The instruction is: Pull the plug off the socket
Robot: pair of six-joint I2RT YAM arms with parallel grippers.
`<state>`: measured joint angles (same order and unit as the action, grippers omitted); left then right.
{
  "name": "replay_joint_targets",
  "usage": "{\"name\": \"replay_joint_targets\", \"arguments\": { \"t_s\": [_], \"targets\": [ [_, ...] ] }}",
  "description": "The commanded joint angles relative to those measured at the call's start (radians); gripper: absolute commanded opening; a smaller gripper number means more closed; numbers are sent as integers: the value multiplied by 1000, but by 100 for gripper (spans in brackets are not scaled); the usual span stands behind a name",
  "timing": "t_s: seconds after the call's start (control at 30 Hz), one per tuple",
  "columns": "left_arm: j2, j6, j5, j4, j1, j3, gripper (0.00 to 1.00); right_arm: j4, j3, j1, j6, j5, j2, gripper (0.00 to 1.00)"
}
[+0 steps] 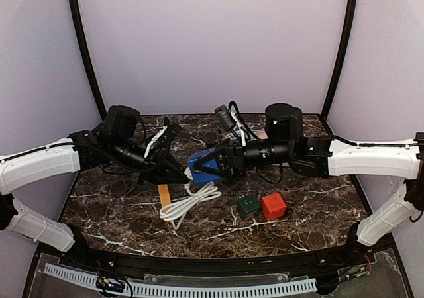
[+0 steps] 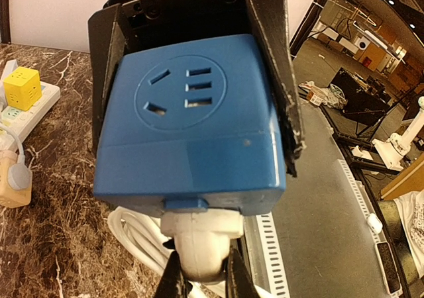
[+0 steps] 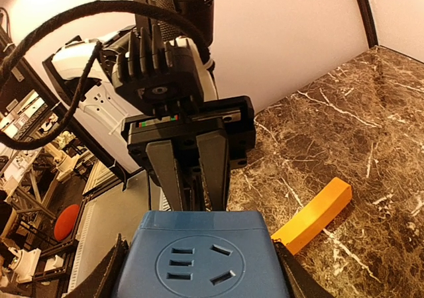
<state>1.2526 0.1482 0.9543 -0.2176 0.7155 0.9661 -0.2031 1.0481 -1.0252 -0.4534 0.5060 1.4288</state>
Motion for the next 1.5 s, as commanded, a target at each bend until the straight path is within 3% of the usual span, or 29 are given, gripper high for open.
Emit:
{"name": "replay_joint_targets", "arguments": {
  "t_s": [0.0,0.37,0.8,1.1,1.47],
  "targets": [
    [-48,8,36,60,-15,3,0,-70,-19,1,-5,201,-12,0],
    [-44,-13,58,82,-26,-1,1,-21,11,-10,25,285,1,0],
    [-38,-10,54,80,-28,-1,1,51,-24,-10,9,-134,-70,0],
    [-33,-9,52,80,-28,-1,1,128,-11,-10,-40,-324,-65,0],
    [-37,-7,48,76,-29,-1,1,146,-18,-6,-42,-368,-82,0]
  ]
}}
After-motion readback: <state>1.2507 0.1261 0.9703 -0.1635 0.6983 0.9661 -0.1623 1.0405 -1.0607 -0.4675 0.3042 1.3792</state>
